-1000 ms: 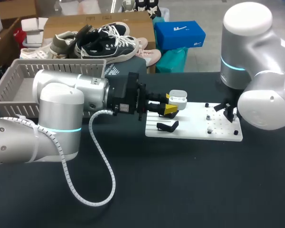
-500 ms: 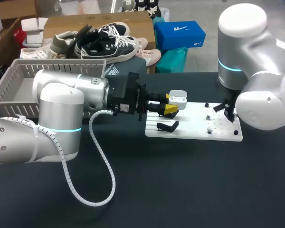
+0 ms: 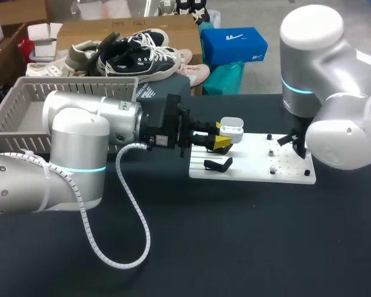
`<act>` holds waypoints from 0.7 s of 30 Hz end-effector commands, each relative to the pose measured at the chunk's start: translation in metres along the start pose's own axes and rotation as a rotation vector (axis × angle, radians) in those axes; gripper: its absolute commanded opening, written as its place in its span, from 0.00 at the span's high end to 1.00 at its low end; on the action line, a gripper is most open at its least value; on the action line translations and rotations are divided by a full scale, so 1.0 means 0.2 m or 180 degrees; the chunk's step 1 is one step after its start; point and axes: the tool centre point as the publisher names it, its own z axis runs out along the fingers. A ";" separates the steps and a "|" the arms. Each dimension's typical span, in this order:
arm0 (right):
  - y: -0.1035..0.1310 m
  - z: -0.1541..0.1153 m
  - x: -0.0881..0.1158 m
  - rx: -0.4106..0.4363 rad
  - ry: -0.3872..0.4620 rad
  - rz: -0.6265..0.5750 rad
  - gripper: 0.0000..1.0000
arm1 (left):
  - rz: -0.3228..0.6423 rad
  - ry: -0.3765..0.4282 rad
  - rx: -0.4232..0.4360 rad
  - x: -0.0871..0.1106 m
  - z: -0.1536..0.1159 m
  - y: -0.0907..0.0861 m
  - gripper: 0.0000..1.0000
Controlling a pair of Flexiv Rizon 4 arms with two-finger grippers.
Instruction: Pick up each earbud case from the left stands, insert the matching earbuds, close the lid, and place the case in the box.
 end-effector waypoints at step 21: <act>0.01 -0.13 0.02 0.0060 -0.0088 0.0032 1.00 | 0.0002 -0.0002 0.0004 0.00 0.00 0.00 1.00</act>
